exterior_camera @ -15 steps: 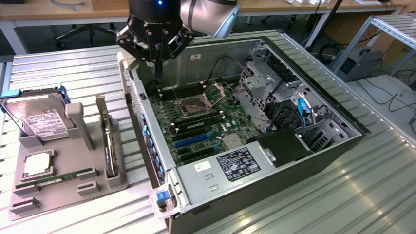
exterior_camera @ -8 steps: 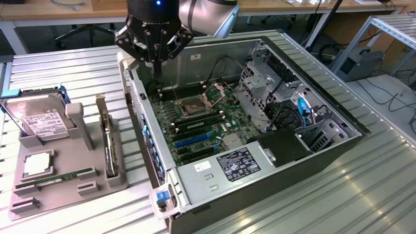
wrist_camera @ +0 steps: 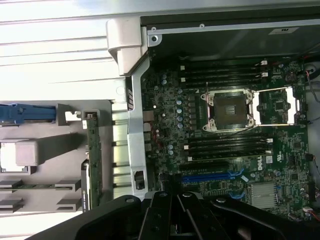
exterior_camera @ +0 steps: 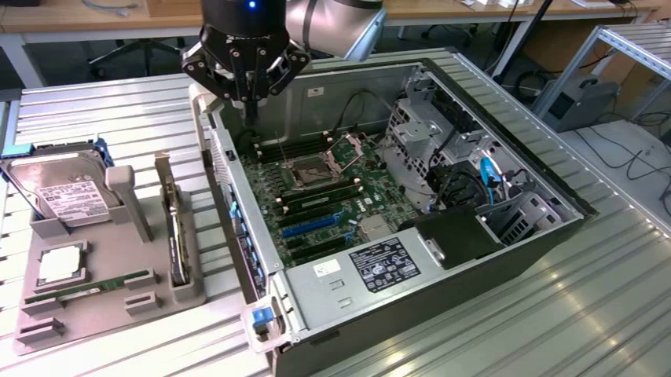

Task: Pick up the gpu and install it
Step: 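Reach for the gpu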

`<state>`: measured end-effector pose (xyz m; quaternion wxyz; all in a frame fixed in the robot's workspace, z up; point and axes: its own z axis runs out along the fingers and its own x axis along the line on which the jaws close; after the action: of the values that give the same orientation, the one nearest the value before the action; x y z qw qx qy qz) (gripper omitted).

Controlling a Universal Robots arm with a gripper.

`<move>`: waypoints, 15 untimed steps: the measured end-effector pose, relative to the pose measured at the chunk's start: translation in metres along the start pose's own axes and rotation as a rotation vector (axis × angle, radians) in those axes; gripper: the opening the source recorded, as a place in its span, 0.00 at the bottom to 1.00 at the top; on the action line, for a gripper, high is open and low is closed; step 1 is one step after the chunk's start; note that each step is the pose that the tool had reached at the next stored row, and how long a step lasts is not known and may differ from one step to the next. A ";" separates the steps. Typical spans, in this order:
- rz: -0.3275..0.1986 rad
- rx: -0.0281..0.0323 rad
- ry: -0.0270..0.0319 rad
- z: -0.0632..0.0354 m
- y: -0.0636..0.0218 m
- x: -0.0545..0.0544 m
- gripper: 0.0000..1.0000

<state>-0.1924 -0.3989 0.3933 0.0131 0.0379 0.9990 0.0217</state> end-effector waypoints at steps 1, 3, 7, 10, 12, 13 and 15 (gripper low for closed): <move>0.000 0.0000 0.0000 0.0000 0.0000 0.000 0.11; 0.000 0.0000 0.0000 0.0000 -0.0001 0.001 0.11; 0.000 0.0000 0.0000 0.0000 -0.0001 0.002 0.11; 0.000 -0.0001 -0.0001 0.0000 -0.0002 0.003 0.11; 0.000 0.0000 0.0000 -0.0001 -0.0003 0.003 0.11; 0.000 0.0000 0.0000 -0.0001 -0.0003 0.004 0.11; 0.000 0.0000 0.0000 -0.0001 -0.0003 0.005 0.11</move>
<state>-0.1970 -0.3989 0.3933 0.0131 0.0379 0.9990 0.0217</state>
